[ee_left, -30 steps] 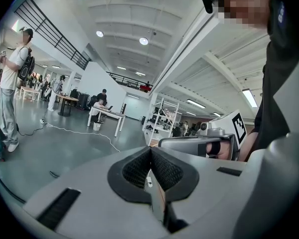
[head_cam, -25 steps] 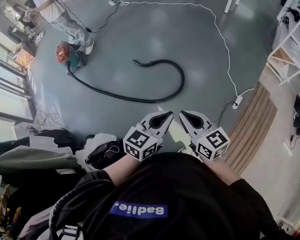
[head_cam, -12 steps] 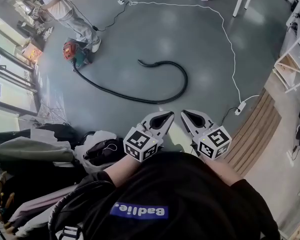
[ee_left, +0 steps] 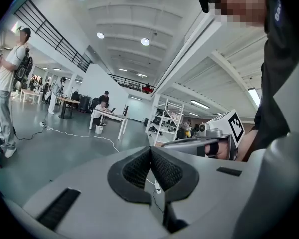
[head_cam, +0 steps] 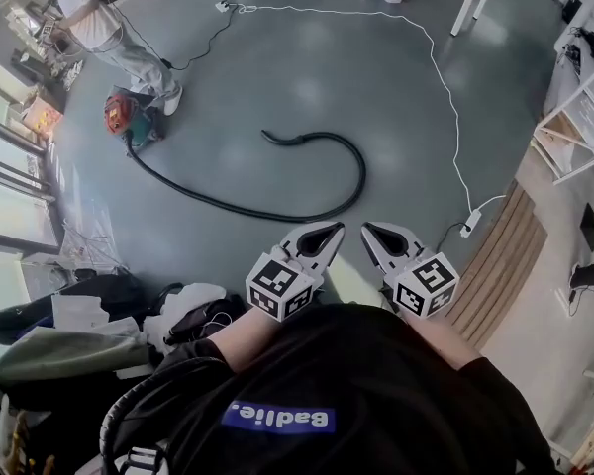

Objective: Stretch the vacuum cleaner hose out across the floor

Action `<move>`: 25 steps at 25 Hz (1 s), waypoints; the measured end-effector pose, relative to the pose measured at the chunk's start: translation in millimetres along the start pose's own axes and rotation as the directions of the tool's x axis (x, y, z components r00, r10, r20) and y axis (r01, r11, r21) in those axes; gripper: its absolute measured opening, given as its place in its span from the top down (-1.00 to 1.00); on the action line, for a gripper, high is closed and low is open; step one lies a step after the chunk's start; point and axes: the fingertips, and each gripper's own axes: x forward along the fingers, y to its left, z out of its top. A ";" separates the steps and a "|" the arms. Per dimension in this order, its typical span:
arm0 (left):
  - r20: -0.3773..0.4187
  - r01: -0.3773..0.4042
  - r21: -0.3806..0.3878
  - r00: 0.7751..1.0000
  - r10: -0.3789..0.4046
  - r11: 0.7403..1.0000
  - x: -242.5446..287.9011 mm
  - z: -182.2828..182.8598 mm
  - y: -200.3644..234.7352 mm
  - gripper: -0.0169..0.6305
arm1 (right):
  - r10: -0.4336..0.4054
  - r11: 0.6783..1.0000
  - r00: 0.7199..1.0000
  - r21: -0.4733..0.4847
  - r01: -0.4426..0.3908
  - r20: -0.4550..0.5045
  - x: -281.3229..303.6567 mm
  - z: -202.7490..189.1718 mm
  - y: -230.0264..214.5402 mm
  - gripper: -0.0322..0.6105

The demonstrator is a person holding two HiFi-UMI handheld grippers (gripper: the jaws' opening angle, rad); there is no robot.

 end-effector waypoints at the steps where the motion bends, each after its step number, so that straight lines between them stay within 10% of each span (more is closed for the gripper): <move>1: 0.001 0.009 -0.002 1.000 -0.009 1.000 3.5 3.7 17.8 0.92 | -0.009 1.000 1.000 0.003 0.009 -0.006 15.1 4.1 -5.4 0.91; 13: -0.021 0.063 -0.009 0.998 -0.063 0.998 -3.3 39.2 213.6 0.92 | -0.067 0.997 0.996 0.019 0.068 -0.062 193.3 53.7 -28.4 0.91; 25: -0.002 -0.009 -0.055 1.000 0.009 0.998 24.5 47.1 274.3 0.92 | -0.026 1.000 0.990 0.001 0.026 -0.136 243.8 71.4 -80.7 0.91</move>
